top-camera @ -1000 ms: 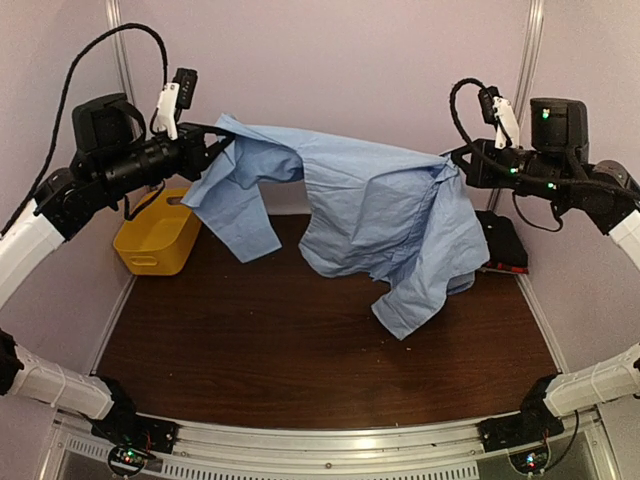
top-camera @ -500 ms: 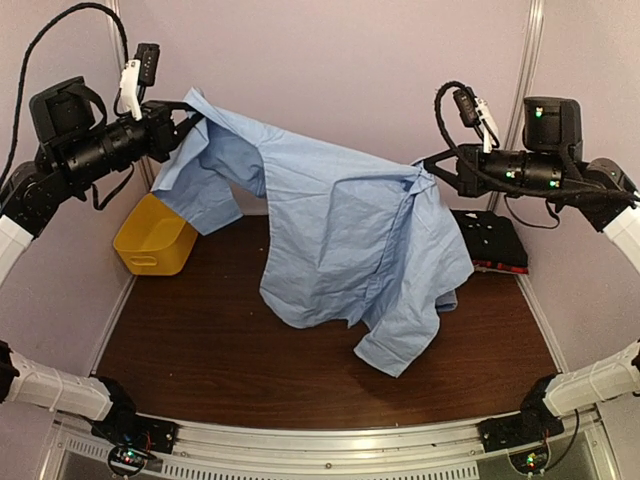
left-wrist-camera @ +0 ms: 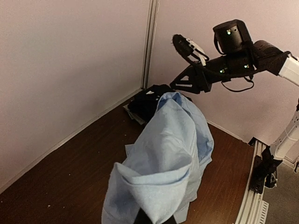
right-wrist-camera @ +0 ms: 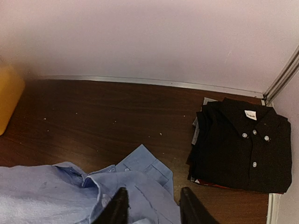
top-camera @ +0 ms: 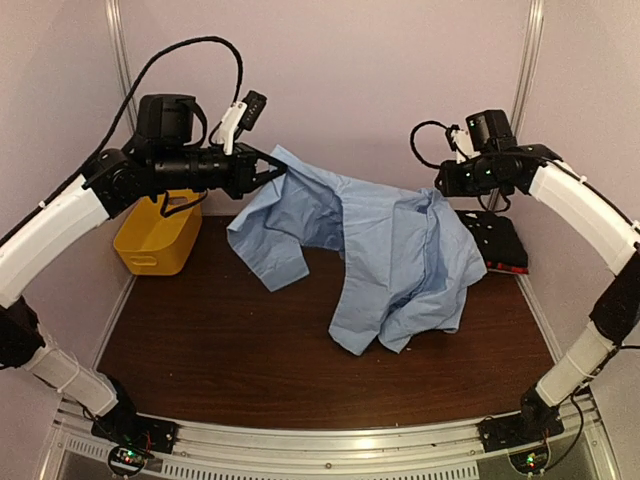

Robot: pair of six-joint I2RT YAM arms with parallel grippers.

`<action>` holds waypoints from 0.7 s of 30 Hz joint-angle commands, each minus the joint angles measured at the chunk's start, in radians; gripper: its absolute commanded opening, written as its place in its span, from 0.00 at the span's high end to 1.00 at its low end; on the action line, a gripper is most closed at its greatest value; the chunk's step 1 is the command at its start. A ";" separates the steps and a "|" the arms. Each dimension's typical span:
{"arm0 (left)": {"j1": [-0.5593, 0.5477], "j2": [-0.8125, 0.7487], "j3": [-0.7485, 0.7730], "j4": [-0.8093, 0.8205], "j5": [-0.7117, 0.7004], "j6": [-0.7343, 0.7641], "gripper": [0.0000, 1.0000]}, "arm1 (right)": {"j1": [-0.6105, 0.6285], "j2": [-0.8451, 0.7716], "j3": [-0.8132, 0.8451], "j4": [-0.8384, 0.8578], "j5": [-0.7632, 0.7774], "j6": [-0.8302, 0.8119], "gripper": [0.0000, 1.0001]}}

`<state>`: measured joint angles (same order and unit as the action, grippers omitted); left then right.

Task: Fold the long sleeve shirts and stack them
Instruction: Flatten out the crumpled shirt at the center of the board.

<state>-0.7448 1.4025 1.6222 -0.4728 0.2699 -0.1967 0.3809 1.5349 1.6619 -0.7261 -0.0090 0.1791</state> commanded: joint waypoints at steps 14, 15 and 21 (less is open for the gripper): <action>0.017 0.250 0.244 -0.120 -0.176 -0.081 1.00 | 0.503 -0.236 -0.502 0.318 0.235 0.180 0.05; 0.024 0.261 0.251 -0.120 -0.172 -0.086 1.00 | 0.531 -0.241 -0.523 0.322 0.257 0.198 0.05; 0.039 0.306 0.295 -0.118 -0.162 -0.092 1.00 | 0.678 -0.174 -0.596 0.313 0.379 0.302 0.06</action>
<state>-0.7177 1.6928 1.8633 -0.6075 0.1196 -0.2722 0.9939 1.3025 1.1049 -0.4232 0.2401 0.3862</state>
